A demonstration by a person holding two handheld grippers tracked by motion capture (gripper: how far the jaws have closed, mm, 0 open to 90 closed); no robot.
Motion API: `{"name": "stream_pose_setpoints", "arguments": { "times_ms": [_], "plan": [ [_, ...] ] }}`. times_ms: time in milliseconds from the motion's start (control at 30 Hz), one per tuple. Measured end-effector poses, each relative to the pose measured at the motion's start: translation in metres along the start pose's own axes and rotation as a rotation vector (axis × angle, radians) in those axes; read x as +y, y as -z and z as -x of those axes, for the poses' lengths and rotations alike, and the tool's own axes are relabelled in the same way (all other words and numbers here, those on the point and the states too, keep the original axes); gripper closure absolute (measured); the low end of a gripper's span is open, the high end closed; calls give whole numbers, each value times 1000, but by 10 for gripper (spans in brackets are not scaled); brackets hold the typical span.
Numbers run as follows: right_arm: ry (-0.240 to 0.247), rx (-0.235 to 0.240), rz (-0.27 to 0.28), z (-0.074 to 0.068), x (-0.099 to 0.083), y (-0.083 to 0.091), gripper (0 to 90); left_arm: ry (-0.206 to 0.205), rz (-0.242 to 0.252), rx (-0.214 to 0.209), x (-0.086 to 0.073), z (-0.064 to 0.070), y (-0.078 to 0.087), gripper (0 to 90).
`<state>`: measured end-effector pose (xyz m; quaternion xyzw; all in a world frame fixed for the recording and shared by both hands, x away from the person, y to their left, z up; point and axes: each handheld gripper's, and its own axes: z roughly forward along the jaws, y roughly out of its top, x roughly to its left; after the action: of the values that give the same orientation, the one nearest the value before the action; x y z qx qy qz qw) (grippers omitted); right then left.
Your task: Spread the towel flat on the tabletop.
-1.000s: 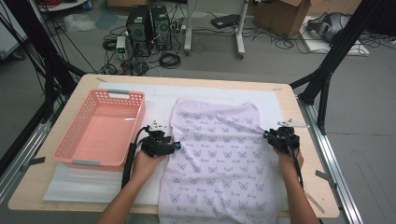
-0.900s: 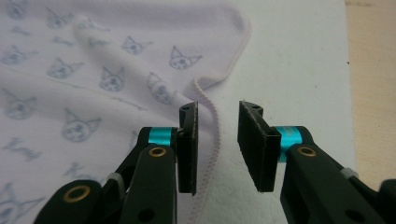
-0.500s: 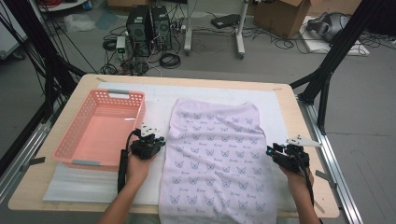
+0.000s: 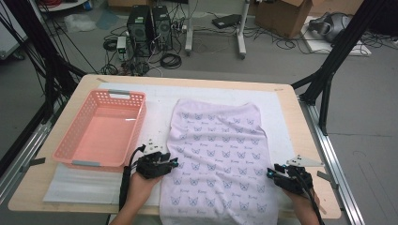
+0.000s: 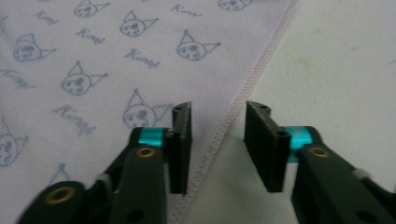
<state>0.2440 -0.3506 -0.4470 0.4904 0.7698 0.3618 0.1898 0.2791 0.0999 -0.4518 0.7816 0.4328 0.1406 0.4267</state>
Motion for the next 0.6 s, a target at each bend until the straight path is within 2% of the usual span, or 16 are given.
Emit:
{"name": "stream_pose_setpoints", "arguments": {
  "times_ms": [33,67,100,167,200,267,333,367,400,467,500,533,600],
  "plan": [
    [-6,31,-3,-1,0,0,869,5,0,12,0,2,0,862],
    [-3,64,-3,-3,0,-1,868,15,3,34,1,1,1,869],
    [12,59,-7,-7,1,-2,871,29,26,65,1,-2,5,872],
    [18,98,20,-12,4,-2,874,88,53,68,1,-11,12,873],
    [18,103,37,-15,5,-2,873,91,56,69,1,-13,14,873],
    [24,85,66,-16,7,-3,874,81,49,75,-1,-14,16,872],
    [17,13,74,-14,8,-4,875,87,55,73,-4,-15,16,869],
    [8,-17,77,-10,8,-4,877,96,59,55,-5,-15,15,858],
    [-21,-39,86,-7,6,-3,877,96,57,45,-7,-15,15,817],
    [-21,-86,93,-4,4,0,874,118,47,33,-10,-15,16,627],
    [-24,-84,98,-3,2,2,861,127,56,19,-11,-16,18,597],
    [-47,-65,96,-2,1,3,786,132,60,5,-13,-15,21,566],
    [-57,-46,96,-1,-1,7,635,128,54,-6,-16,-13,23,540]
  ]
}}
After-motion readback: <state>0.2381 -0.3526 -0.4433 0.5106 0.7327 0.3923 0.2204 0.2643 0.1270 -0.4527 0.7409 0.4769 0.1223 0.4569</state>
